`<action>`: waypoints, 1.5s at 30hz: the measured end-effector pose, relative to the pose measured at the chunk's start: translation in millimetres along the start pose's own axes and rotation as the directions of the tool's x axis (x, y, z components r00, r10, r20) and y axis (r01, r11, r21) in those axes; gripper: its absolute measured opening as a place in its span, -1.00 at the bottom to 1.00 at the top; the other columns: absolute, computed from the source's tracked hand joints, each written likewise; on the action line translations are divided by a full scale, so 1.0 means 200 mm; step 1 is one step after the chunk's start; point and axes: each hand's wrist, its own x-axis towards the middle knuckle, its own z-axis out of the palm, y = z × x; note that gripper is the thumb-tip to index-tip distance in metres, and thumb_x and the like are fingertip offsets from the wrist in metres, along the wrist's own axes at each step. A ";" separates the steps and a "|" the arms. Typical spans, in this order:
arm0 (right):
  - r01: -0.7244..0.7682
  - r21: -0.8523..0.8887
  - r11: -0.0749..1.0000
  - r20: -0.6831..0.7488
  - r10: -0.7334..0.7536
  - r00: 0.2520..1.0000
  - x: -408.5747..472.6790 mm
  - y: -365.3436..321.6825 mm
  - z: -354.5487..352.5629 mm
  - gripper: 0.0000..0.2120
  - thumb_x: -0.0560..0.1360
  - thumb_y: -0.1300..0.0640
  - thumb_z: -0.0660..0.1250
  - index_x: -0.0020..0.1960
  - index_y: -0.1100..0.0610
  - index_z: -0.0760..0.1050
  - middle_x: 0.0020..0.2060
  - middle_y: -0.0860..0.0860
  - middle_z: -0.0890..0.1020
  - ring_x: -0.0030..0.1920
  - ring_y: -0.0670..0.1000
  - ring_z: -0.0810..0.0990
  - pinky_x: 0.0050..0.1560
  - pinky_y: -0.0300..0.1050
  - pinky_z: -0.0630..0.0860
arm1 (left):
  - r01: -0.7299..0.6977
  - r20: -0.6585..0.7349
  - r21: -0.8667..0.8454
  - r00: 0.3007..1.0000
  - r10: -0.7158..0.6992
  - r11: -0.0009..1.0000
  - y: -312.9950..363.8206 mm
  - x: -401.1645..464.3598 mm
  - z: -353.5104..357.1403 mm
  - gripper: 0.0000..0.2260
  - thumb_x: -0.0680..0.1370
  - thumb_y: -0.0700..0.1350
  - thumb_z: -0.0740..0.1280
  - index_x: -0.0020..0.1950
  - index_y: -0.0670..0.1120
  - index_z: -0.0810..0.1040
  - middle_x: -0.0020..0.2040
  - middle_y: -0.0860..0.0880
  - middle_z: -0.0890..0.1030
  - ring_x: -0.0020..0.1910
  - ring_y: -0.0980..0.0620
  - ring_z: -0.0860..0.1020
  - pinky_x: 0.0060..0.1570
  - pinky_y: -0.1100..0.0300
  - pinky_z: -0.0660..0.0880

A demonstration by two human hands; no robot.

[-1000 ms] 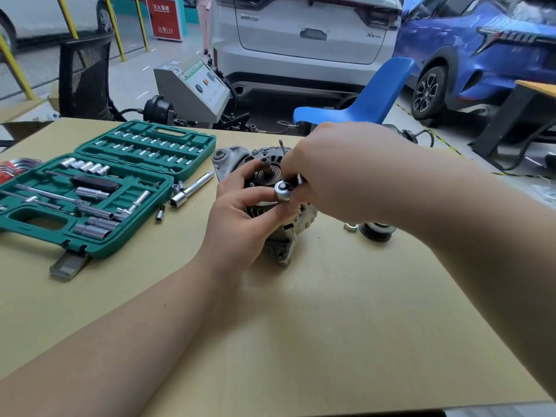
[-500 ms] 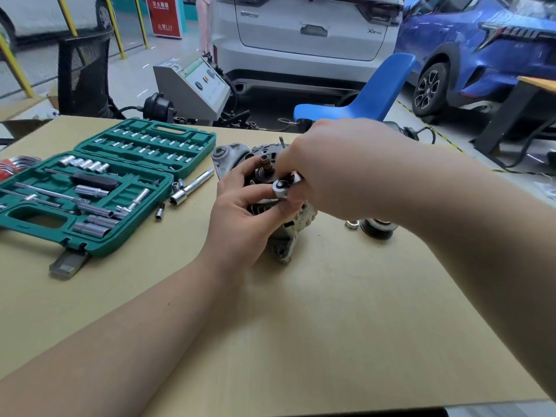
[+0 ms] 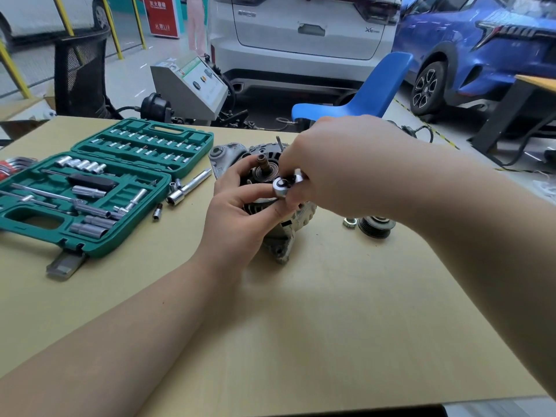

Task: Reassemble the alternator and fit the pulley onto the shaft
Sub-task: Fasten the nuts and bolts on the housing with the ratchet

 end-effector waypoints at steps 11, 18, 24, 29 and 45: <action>0.017 0.017 1.000 0.001 -0.017 1.000 0.01 0.00 0.02 -0.91 0.54 0.01 0.43 -0.02 -0.14 0.53 -0.27 -0.10 0.41 -0.18 0.05 0.45 -0.42 -0.16 0.17 | -0.014 -0.010 0.001 1.000 0.014 1.000 -0.03 0.02 -0.01 -0.84 0.39 0.08 0.65 -0.07 0.09 0.84 0.47 0.20 0.52 0.52 0.17 0.45 0.52 -0.09 0.42; -0.034 0.017 0.999 -0.063 0.035 0.997 0.00 -0.04 0.00 -0.70 0.52 -0.18 0.34 -0.25 -0.05 0.38 -0.30 -0.06 0.36 -0.30 0.03 0.47 -0.40 -0.17 0.14 | -0.030 -0.034 0.024 0.999 0.031 0.999 -0.03 0.01 -0.01 -0.76 0.37 0.11 0.64 -0.04 0.03 0.84 0.47 0.18 0.55 0.51 0.18 0.45 0.51 -0.09 0.44; -0.076 -0.012 0.997 -0.085 0.075 0.994 0.01 -0.02 0.03 -0.68 0.51 -0.12 0.43 -0.27 -0.03 0.37 -0.32 -0.07 0.35 -0.35 -0.02 0.40 -0.42 -0.19 0.12 | -0.014 -0.025 -0.006 1.000 0.014 1.000 -0.03 0.01 -0.01 -0.76 0.38 0.14 0.63 -0.03 0.06 0.84 0.49 0.18 0.53 0.53 0.15 0.44 0.52 -0.08 0.43; 0.002 0.032 0.999 -0.025 -0.001 1.000 0.03 0.01 0.00 -0.85 0.48 -0.03 0.47 0.01 -0.25 0.62 -0.33 -0.13 0.46 -0.15 0.05 0.53 -0.42 -0.19 0.23 | -0.032 0.017 0.019 0.999 0.032 0.999 -0.02 0.00 -0.02 -0.79 0.43 0.16 0.63 0.04 0.19 0.83 0.51 0.17 0.50 0.56 0.17 0.39 0.55 -0.12 0.39; -0.101 0.097 0.990 -0.106 0.111 0.988 -0.05 -0.07 0.02 -0.62 0.50 -0.17 0.42 -0.26 -0.02 0.29 -0.38 -0.07 0.36 -0.41 -0.11 0.31 -0.46 -0.21 0.11 | -0.015 -0.019 0.005 1.000 0.015 1.000 -0.01 0.01 -0.01 -0.84 0.34 0.13 0.63 -0.18 0.09 0.82 0.46 0.21 0.53 0.52 0.21 0.42 0.53 -0.09 0.42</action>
